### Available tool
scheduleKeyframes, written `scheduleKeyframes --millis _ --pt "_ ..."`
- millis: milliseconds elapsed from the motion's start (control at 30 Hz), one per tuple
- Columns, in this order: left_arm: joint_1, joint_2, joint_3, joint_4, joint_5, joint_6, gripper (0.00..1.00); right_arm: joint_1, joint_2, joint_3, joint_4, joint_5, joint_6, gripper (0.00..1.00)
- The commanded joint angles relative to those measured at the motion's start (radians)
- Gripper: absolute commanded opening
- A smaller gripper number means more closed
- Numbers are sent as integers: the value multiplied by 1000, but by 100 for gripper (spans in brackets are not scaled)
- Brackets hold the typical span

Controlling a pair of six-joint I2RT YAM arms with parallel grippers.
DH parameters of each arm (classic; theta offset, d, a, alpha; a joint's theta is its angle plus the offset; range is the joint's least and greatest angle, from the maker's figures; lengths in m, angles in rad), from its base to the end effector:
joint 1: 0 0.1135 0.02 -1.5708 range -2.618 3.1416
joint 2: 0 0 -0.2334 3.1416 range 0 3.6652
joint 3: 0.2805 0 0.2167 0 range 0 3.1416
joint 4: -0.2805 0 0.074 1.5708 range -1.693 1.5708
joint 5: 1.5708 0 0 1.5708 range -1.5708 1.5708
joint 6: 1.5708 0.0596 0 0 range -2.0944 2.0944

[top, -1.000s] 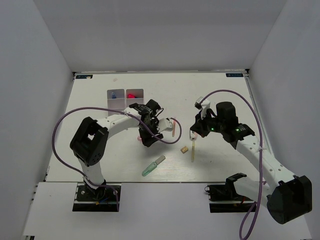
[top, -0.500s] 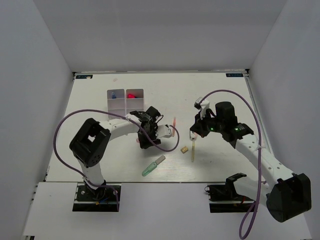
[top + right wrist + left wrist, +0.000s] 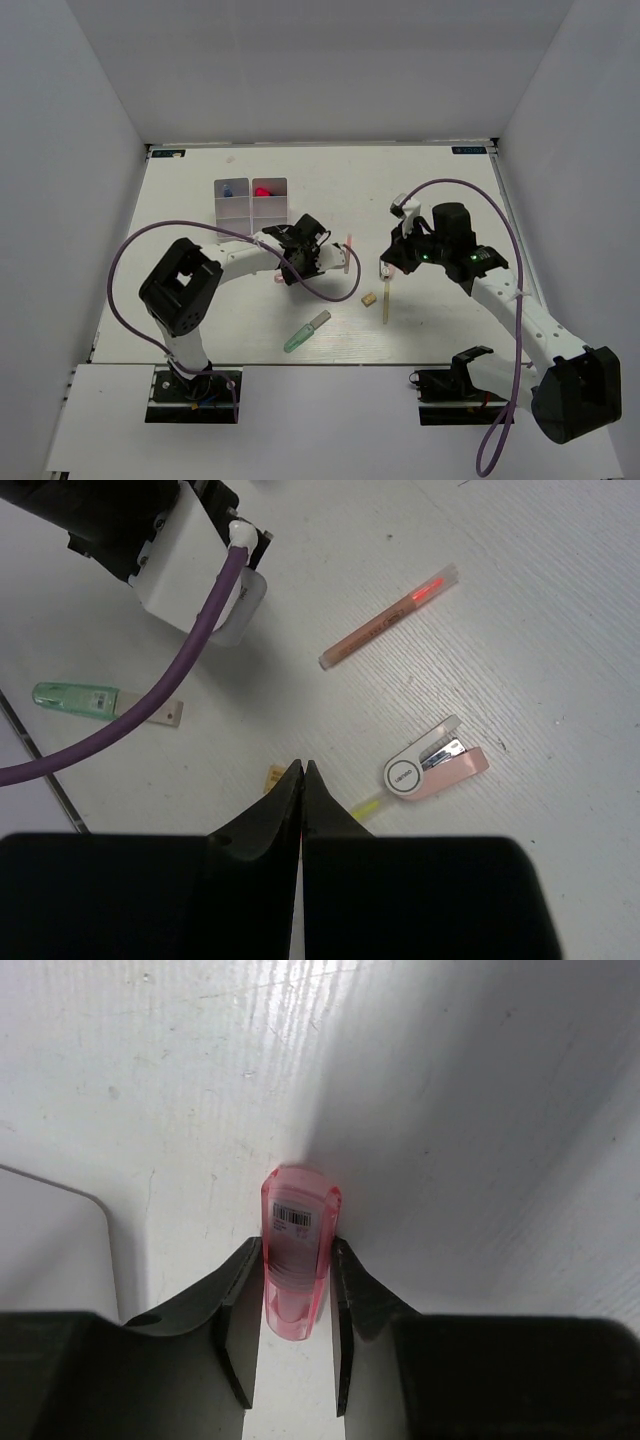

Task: Sort the stationery into containers
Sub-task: Pick up the stationery from the center of the board, then place the stationery in the storage box.

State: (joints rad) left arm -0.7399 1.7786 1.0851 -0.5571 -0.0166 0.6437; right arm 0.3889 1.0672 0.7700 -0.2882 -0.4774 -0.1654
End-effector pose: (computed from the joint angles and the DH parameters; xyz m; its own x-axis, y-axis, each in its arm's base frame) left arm 0.2286 -0.2074 0.1281 -0.1584 0.9572 -0.2423 0.9568 0.2094 0.2015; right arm 0.2023 0.1125 0.2442 -0.3905 -0.3180 -0.8639 -0.7659 0.6329 0.1132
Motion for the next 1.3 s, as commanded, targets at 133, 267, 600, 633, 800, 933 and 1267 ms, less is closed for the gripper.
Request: scheduleKeyframes --millis 133,267,600,633,800,933,1267 --pt "20 -97 -10 14 52 -216 0 -7 -15 2 17 -24 -9 44" --pt "112 -203 10 22 164 -357 0 -7 -19 3 11 -41 -17 0" --pt "394 -424 -40 239 126 -625 0 -7 -9 2 -5 -85 -33 33" --pt "402 -424 -44 278 106 -624 0 -7 -9 2 -5 -86 -33 18" --pt "433 -415 -66 381 -106 -621 0 -7 -10 -11 11 -95 -25 0" --pt "435 -420 -126 552 -210 -584 0 -8 -3 -12 11 -90 -29 0" --pt "522 -366 -171 706 -2 -535 0 -4 10 -14 15 -86 -31 0"
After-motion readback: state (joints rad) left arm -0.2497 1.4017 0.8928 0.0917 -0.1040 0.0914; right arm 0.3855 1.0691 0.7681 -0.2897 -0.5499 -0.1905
